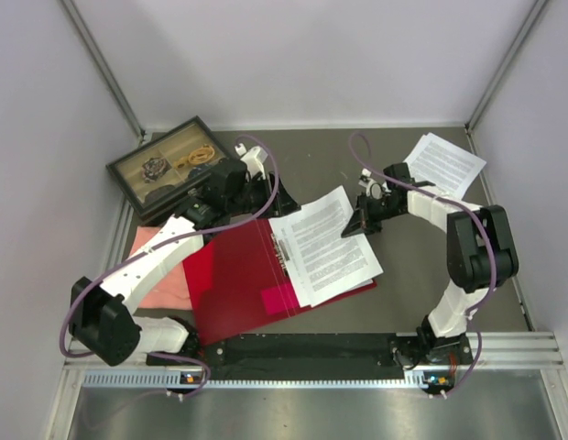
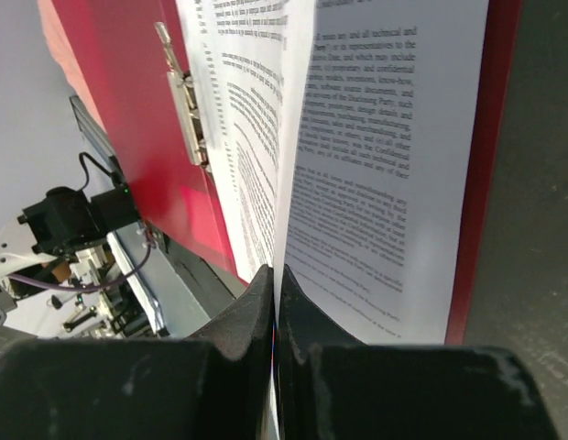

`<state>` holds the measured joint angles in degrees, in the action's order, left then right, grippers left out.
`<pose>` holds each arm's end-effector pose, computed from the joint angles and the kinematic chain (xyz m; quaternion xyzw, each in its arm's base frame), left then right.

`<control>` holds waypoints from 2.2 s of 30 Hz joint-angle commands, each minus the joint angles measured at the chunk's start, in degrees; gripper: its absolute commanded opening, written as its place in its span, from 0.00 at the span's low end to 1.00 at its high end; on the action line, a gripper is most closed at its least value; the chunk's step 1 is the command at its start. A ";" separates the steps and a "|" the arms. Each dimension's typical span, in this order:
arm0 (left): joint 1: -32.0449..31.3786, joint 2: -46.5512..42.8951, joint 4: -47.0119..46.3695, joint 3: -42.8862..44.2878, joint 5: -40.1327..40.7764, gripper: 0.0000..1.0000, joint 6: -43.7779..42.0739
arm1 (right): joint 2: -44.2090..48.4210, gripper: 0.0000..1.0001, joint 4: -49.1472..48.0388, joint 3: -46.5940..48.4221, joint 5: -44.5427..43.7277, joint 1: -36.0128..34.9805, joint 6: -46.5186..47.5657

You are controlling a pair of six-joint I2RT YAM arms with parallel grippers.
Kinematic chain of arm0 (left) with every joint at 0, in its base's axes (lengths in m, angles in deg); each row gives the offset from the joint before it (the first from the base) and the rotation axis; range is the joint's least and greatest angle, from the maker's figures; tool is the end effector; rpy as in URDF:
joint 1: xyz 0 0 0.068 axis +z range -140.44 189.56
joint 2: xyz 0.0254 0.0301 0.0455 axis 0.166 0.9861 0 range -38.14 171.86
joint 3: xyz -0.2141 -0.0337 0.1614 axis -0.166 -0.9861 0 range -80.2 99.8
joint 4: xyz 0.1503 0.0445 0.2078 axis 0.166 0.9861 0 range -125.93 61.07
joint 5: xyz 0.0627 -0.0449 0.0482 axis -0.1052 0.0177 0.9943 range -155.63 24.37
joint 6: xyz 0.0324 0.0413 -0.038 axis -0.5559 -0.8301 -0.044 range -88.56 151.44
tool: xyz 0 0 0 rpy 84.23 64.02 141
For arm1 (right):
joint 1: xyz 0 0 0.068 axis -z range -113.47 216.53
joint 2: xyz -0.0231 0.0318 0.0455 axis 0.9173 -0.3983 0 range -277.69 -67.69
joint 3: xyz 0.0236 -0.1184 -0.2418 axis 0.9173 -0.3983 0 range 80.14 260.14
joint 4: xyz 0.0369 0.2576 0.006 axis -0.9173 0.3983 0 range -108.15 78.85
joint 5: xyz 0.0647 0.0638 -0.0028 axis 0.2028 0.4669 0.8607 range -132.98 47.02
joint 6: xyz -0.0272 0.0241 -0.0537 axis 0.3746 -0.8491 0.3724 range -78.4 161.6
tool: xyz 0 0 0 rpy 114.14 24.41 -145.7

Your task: Put the files into the folder

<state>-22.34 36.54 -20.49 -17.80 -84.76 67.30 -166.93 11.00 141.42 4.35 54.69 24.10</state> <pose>0.2543 -0.1777 0.3156 0.0568 0.8465 -0.4023 0.3440 0.3185 0.1047 0.1690 -0.0353 0.9005 0.4266 0.0762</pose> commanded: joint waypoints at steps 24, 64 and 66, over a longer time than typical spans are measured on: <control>0.00 2.05 -4.72 -0.78 -3.27 0.54 0.44 | -5.00 0.00 -8.84 0.77 4.00 -2.58 -1.14; 0.00 1.26 -4.72 -1.13 -3.98 0.53 0.09 | -5.00 0.31 -4.90 3.06 -2.50 -6.71 -1.15; -0.09 1.18 -4.63 -1.31 -3.98 0.53 0.18 | -4.73 0.41 -3.66 4.20 -4.35 -6.88 -0.52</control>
<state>-22.34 38.66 -22.61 -18.57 -87.91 67.72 -172.42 4.26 141.63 3.08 49.01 20.41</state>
